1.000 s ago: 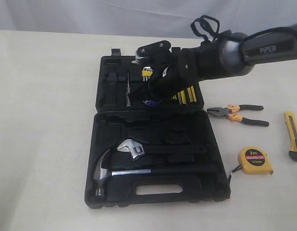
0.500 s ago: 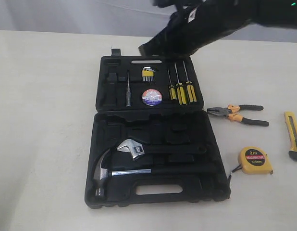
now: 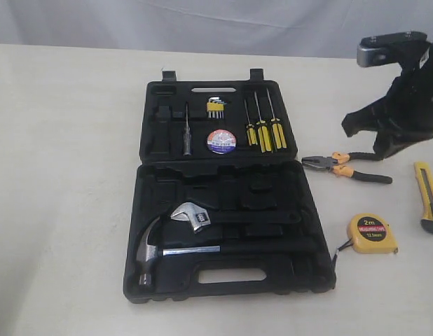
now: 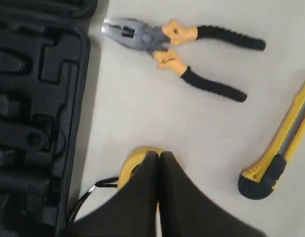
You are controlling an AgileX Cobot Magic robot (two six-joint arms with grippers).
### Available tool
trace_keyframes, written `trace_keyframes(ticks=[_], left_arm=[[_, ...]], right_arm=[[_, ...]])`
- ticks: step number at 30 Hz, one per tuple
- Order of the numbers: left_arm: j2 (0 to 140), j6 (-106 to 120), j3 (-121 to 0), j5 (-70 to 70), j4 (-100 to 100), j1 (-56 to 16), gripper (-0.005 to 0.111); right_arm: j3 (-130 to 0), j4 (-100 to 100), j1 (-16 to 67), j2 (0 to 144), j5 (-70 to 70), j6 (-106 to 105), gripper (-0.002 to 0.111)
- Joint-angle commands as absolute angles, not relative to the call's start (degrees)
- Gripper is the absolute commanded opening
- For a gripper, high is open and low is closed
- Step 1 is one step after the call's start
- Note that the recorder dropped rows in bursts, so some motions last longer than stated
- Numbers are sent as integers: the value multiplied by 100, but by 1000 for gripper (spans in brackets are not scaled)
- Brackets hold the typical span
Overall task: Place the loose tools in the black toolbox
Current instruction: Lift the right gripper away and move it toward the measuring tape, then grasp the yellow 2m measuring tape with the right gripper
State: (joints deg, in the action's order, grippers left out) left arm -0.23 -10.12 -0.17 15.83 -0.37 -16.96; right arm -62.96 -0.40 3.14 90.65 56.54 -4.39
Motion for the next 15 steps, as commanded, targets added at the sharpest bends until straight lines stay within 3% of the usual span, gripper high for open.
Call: trace_keyframes(ticks=[1,4,5,15], left_arm=[[0,-1005,0,1561,0,-1722,0],[0,-1005,0,1561,0,-1722,0],[0,-1005,0,1561,0,-1722,0],[0,-1005,0,1561,0,-1722,0]], right_arm=[[-5825,157,273,9106,5340,-517,16],[-5495,238,283,9106,5341,-404,58],[-5425,247,283,9106,5312,-349,64],[-4781,288,283,9106,4330,0,65]])
